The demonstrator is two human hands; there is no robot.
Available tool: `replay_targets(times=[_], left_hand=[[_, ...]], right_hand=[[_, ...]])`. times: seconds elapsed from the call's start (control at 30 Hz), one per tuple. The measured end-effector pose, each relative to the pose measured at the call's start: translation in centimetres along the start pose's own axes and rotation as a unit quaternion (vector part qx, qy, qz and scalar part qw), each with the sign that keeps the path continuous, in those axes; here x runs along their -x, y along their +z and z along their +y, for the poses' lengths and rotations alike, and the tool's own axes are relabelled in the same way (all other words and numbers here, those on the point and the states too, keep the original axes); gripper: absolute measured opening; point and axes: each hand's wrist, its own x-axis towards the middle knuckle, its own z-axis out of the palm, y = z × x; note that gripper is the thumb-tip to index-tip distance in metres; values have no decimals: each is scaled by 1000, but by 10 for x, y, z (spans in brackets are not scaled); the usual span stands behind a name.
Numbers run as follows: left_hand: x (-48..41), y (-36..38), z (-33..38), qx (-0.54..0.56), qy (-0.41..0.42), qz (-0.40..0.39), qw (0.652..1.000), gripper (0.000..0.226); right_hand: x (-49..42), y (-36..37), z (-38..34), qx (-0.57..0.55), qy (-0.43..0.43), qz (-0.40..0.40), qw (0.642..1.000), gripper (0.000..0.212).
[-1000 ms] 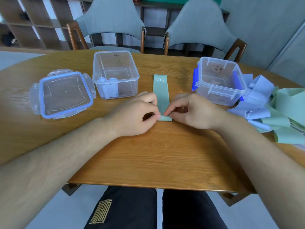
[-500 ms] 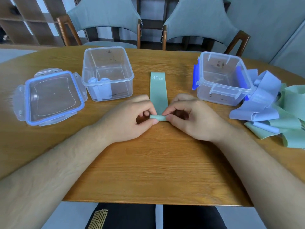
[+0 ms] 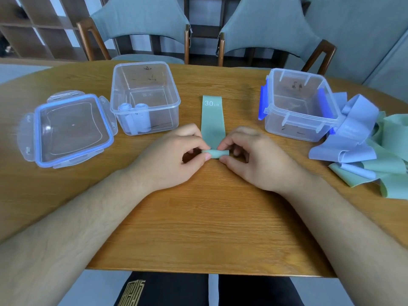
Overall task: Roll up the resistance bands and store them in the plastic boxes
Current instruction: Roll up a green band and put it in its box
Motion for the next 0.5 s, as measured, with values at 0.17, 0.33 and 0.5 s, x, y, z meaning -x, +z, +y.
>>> replay_targets(times=[0.17, 0.33, 0.5], left_hand=[[1, -2, 1, 7, -1, -15, 1000, 13], [6, -4, 4, 16, 13, -20, 1000, 17], [3, -4, 7, 18, 27, -9, 999, 10]], right_hand=[[1, -3, -2, -22, 4, -8, 1000, 13], [1, -5, -6, -47, 9, -24, 999, 11], [0, -3, -2, -33, 8, -4, 999, 7]])
